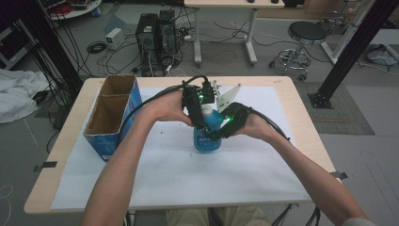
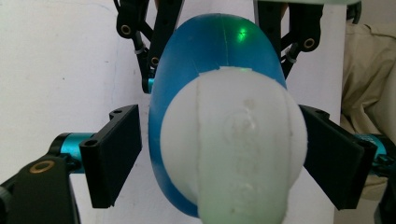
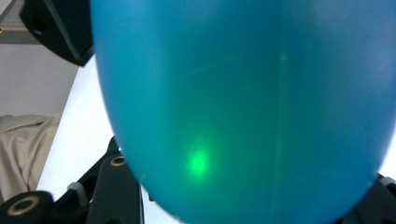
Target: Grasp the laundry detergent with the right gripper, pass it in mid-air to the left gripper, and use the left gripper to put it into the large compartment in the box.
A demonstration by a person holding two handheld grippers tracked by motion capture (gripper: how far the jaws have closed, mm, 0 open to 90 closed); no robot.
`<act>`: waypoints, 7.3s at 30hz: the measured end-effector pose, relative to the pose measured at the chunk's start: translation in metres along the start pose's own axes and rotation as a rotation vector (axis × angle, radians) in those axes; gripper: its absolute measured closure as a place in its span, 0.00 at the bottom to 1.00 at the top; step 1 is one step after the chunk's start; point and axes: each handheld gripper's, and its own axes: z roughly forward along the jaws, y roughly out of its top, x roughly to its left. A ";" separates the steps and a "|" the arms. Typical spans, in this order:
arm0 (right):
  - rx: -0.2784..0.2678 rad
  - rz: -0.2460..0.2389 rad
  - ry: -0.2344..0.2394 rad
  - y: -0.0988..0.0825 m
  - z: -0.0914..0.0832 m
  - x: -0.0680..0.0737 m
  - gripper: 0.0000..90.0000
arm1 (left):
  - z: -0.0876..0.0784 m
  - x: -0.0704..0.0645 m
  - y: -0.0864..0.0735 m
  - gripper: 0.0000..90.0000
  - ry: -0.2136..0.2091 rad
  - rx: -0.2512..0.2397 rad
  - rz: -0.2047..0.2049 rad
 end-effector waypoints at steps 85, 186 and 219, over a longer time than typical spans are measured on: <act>0.079 0.005 -0.079 -0.003 -0.028 0.007 0.34 | -0.043 -0.009 -0.018 0.42 0.081 0.011 -0.061; 0.396 0.198 -0.379 -0.099 -0.118 0.036 0.14 | -0.121 0.035 -0.221 0.42 0.212 0.215 -0.405; 0.406 0.209 -0.371 -0.105 -0.109 0.036 0.14 | -0.081 0.043 -0.238 0.42 0.156 0.268 -0.336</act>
